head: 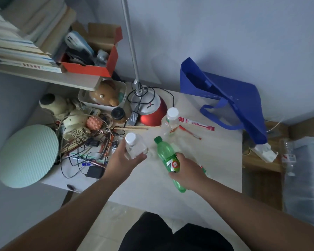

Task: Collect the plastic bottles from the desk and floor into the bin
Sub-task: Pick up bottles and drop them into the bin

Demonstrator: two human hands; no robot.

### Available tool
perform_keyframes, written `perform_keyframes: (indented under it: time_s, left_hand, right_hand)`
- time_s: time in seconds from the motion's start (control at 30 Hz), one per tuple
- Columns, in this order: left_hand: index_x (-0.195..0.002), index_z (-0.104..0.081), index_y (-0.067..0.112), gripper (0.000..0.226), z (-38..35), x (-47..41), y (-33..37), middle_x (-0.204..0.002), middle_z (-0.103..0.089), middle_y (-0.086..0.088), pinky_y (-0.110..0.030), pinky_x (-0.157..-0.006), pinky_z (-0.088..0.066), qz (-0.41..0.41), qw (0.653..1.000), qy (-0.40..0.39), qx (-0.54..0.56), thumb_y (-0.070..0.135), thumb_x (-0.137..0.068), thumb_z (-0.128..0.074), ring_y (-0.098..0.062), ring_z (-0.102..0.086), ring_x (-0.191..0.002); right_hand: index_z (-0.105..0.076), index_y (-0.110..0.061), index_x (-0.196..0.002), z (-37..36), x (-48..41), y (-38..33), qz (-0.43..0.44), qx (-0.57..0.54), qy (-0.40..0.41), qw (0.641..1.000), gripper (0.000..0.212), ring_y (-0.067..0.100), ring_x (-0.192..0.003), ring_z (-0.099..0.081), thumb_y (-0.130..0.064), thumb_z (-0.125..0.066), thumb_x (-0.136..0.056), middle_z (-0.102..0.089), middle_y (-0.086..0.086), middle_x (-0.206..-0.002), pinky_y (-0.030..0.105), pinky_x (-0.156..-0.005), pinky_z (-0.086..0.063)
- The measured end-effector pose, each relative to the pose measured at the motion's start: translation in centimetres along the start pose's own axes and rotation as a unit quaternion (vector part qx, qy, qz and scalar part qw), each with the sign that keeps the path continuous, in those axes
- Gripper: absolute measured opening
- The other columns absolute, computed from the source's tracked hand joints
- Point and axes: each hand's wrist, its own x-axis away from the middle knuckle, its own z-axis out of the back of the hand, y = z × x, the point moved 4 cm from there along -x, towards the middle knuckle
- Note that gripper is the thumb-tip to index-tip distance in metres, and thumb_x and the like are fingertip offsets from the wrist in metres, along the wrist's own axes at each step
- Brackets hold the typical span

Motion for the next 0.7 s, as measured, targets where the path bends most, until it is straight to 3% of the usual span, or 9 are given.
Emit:
perform_keyframes:
  time_s: [0.07,0.17,0.3,0.37,0.43,0.53,0.7]
  left_hand:
    - [-0.12,-0.049,0.053,0.067,0.1,2.4,-0.6,-0.107,-0.066,0.024,-0.038,-0.084,-0.053,0.009,1.0,0.027,0.007,0.072,-0.063,-0.078,-0.005,-0.063,-0.104]
    - [-0.124,-0.05,0.051,0.078,-0.5,7.3,-1.7,-0.107,-0.069,0.024,-0.032,-0.084,-0.052,0.043,0.995,0.083,0.039,0.08,-0.057,-0.077,0.004,-0.063,-0.101]
    - [-0.126,-0.051,0.048,0.076,-2.7,15.8,-3.8,-0.11,-0.071,0.023,-0.036,-0.09,-0.055,0.091,0.971,0.179,0.126,0.067,-0.061,-0.084,0.005,-0.066,-0.102]
    - [-0.123,-0.053,0.047,0.068,-4.3,20.8,-4.9,-0.11,-0.072,0.02,-0.039,-0.09,-0.057,0.114,0.951,0.232,0.167,0.061,-0.065,-0.086,0.002,-0.067,-0.101]
    - [-0.12,-0.056,0.046,0.061,-6.2,26.0,-6.1,-0.111,-0.073,0.017,-0.04,-0.089,-0.058,0.135,0.931,0.278,0.196,0.06,-0.068,-0.085,-0.001,-0.069,-0.101]
    - [-0.12,-0.058,0.043,0.059,-9.5,33.8,-8.5,-0.114,-0.073,0.013,-0.045,-0.093,-0.057,0.182,0.894,0.334,0.236,0.06,-0.07,-0.083,-0.006,-0.069,-0.105]
    - [-0.114,-0.062,0.042,0.059,-15.5,46.9,-13.1,-0.111,-0.075,0.014,-0.045,-0.095,-0.056,0.289,0.801,0.431,0.299,0.068,-0.065,-0.083,-0.002,-0.07,-0.102]
  right_hand:
    - [-0.039,-0.032,-0.138,0.2,1.1,0.7,0.023,-0.004,-0.011,1.0,0.071,0.017,-0.095,-0.062,-0.05,-0.068,-0.076,-0.066,-0.009,-0.115,0.032,-0.069,-0.042]
    - [-0.044,-0.039,-0.126,0.0,2.6,2.3,0.059,-0.017,-0.038,0.997,0.059,0.01,-0.088,-0.061,-0.052,-0.069,-0.075,-0.063,-0.016,-0.109,0.018,-0.063,-0.036]
    - [-0.048,-0.04,-0.124,-0.1,3.8,4.8,0.093,-0.015,-0.075,0.993,0.056,0.004,-0.084,-0.064,-0.047,-0.072,-0.074,-0.066,-0.019,-0.097,0.028,-0.068,-0.051]
    - [-0.049,-0.039,-0.127,-0.1,4.5,5.5,0.123,0.011,-0.083,0.989,0.06,0.004,-0.08,-0.061,-0.047,-0.074,-0.073,-0.063,-0.02,-0.091,0.029,-0.067,-0.05]
    - [-0.049,-0.039,-0.131,-0.2,5.3,5.7,0.154,0.035,-0.096,0.983,0.066,0.014,-0.088,-0.066,-0.048,-0.077,-0.072,-0.065,-0.017,-0.097,0.032,-0.075,-0.052]
    - [-0.049,-0.037,-0.136,-1.0,6.6,5.4,0.198,0.062,-0.121,0.971,0.071,0.016,-0.097,-0.067,-0.046,-0.078,-0.072,-0.068,-0.014,-0.106,0.034,-0.084,-0.053]
    - [-0.05,-0.034,-0.136,-5.4,10.5,3.3,0.292,0.134,-0.214,0.922,0.067,-0.003,-0.087,-0.063,-0.044,-0.079,-0.076,-0.065,-0.022,-0.096,0.027,-0.07,-0.049]
